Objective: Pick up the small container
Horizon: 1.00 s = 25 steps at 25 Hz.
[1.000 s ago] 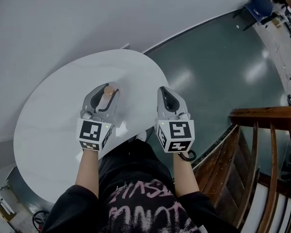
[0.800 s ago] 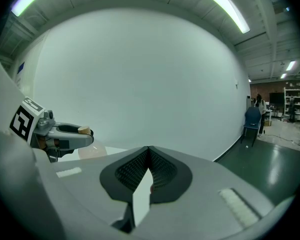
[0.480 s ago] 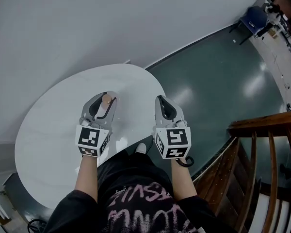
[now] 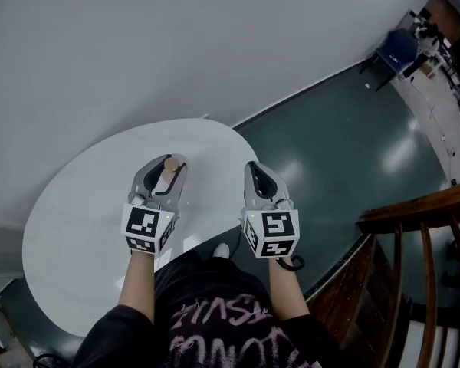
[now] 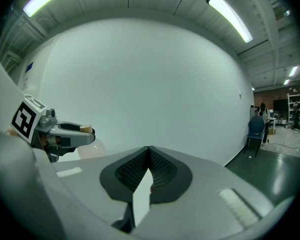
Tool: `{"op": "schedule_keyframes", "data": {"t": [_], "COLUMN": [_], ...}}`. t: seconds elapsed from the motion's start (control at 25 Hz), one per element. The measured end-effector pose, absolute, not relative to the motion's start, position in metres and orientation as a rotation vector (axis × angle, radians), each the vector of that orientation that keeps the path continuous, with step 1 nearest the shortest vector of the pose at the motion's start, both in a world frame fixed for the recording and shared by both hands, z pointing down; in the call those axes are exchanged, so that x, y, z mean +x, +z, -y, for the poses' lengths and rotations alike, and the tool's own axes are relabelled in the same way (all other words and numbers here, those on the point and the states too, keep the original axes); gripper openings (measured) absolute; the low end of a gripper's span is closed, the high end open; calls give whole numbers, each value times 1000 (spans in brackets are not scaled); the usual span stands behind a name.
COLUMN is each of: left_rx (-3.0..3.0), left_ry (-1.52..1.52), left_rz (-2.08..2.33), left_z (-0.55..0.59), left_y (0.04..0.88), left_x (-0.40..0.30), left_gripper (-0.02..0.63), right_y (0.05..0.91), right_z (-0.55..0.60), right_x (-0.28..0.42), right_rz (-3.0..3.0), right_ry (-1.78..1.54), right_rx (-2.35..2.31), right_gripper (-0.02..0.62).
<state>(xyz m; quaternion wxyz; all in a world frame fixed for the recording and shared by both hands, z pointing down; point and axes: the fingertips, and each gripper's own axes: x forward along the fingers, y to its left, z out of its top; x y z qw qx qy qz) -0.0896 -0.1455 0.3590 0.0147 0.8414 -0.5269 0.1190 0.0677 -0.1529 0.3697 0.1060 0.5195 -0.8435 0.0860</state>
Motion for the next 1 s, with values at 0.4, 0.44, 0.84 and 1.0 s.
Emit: {"op": "schedule_keyframes", "data": {"t": [0.4, 0.44, 0.84, 1.0], "left_rx": [2631, 2633, 2644, 2642], "left_ry": [335, 335, 325, 332], "left_rz": [1650, 1654, 1676, 1680], "left_z": [145, 145, 144, 142], "left_y": [344, 343, 337, 334], "left_x": [-95, -95, -94, -94], "left_gripper": [141, 141, 141, 141], "right_y": [355, 354, 350, 349], "right_z": [153, 153, 153, 151], "right_x": [59, 59, 58, 61], "right_rz": [2514, 2516, 2526, 2527], "right_ry": [209, 206, 188, 188], "right_rx": [1528, 1528, 1508, 1509], "right_gripper": [8, 8, 8, 8]}}
